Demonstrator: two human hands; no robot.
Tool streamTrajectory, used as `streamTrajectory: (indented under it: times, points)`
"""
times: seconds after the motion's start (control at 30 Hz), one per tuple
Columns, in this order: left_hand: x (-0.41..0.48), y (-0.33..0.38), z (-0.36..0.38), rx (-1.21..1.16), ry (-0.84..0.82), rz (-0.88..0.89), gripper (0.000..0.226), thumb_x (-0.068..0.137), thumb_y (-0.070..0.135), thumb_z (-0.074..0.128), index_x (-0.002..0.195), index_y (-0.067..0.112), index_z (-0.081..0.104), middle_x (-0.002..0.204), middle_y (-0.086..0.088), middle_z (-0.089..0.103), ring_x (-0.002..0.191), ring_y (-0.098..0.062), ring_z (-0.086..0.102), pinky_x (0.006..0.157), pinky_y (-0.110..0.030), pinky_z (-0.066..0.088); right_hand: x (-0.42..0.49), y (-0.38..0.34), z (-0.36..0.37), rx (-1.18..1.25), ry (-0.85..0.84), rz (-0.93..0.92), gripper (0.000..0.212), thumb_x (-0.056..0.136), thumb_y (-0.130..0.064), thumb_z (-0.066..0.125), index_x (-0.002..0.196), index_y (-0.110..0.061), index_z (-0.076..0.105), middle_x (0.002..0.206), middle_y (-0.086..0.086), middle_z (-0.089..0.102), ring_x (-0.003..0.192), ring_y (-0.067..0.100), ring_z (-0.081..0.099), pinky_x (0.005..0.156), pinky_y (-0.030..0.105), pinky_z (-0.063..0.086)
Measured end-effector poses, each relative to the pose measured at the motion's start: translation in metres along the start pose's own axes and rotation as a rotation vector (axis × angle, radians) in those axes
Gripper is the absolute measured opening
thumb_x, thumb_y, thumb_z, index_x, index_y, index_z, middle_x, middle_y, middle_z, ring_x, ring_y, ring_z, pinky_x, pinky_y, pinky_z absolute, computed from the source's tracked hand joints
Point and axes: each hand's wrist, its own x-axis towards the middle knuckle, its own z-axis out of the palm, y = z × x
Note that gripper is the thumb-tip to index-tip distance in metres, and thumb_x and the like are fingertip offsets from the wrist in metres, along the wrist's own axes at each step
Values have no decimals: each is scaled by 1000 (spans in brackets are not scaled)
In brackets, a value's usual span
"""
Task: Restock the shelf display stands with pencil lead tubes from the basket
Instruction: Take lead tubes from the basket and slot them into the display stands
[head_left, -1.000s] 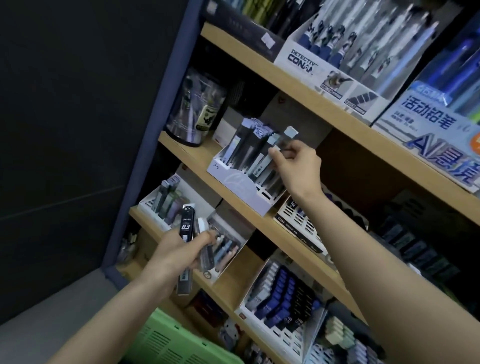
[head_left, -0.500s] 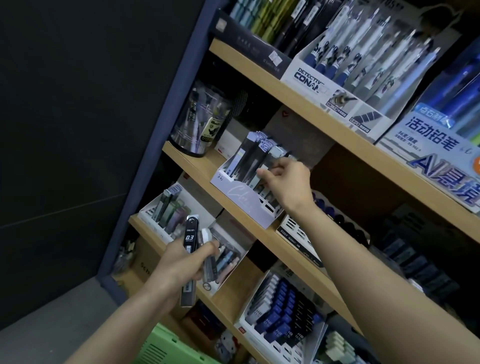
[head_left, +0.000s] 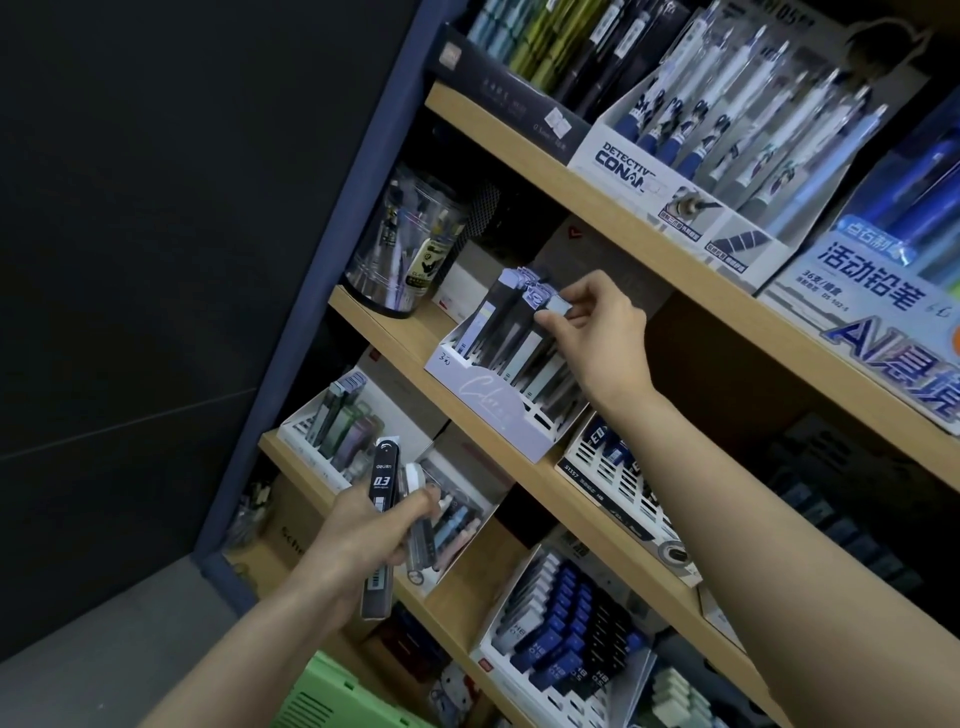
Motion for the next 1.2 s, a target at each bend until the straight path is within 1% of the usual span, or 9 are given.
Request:
streamTrajectory:
  times: [0.1, 0.23, 0.47, 0.6, 0.77, 0.87, 0.93, 1.03, 1.2]
  points:
    - [-1, 3, 0, -14, 6, 4, 8, 83, 12, 68, 80, 4, 67, 66, -2, 63, 52, -9, 52, 44, -17, 38, 1, 1, -4, -47, -66, -27, 23, 86, -22, 70, 98, -15, 52, 78, -2, 57, 74, 16, 61, 73, 34, 55]
    - [-4, 5, 0, -43, 4, 4, 9, 84, 9, 67, 82, 0, 67, 63, -2, 64, 40, -2, 54, 38, -13, 38, 4, -1, -10, -171, -137, -89, 25, 87, -25, 68, 99, -15, 48, 84, 2, 59, 76, 17, 58, 69, 33, 52]
    - [-4, 3, -4, -47, 23, 7, 7, 85, 12, 67, 87, 6, 68, 84, -9, 73, 70, -15, 67, 53, -22, 48, 12, -3, -6, -75, -89, 76, 25, 83, -19, 72, 90, -12, 50, 75, 7, 60, 70, 23, 64, 69, 42, 57]
    - [-4, 3, -6, -4, 13, 0, 12, 85, 12, 66, 88, 1, 66, 85, -12, 71, 51, -4, 59, 44, -15, 40, 4, 1, -10, -160, -143, -48, 26, 87, -23, 69, 97, -13, 46, 77, 1, 57, 72, 18, 58, 60, 26, 50]
    - [-4, 2, -6, -22, 23, -2, 14, 84, 14, 68, 90, 1, 66, 88, -13, 72, 68, -16, 64, 54, -22, 45, 7, -6, -13, -146, -136, -32, 23, 88, -20, 68, 97, -12, 48, 77, 2, 56, 67, 15, 54, 57, 29, 49]
    - [-6, 6, -5, -28, 19, -4, 8, 84, 11, 67, 85, 3, 65, 82, -12, 71, 55, -9, 61, 46, -17, 42, 10, -11, -21, -48, -58, -3, 21, 86, -16, 69, 96, -10, 51, 74, -5, 54, 62, 4, 52, 60, 28, 52]
    - [-6, 8, -5, -44, 12, -6, 6, 85, 8, 65, 84, 3, 64, 75, -9, 68, 42, -2, 56, 39, -13, 40, 8, -12, -25, -58, -55, -6, 23, 86, -17, 69, 96, -10, 50, 74, -4, 54, 62, 10, 54, 61, 30, 52]
    - [-5, 6, -5, -37, 10, -4, 5, 85, 11, 66, 85, 5, 65, 76, -6, 70, 54, -7, 63, 45, -15, 45, -1, -9, -31, -41, -23, -22, 21, 89, -18, 65, 98, -12, 47, 84, 3, 57, 72, 26, 63, 65, 37, 56]
    - [-3, 2, -2, -23, -3, -5, 8, 85, 13, 67, 88, 5, 66, 74, -4, 68, 58, -9, 61, 50, -18, 44, -14, 0, -39, -61, -6, -23, 21, 89, -20, 65, 101, -12, 49, 81, -6, 54, 63, 3, 54, 56, 16, 47]
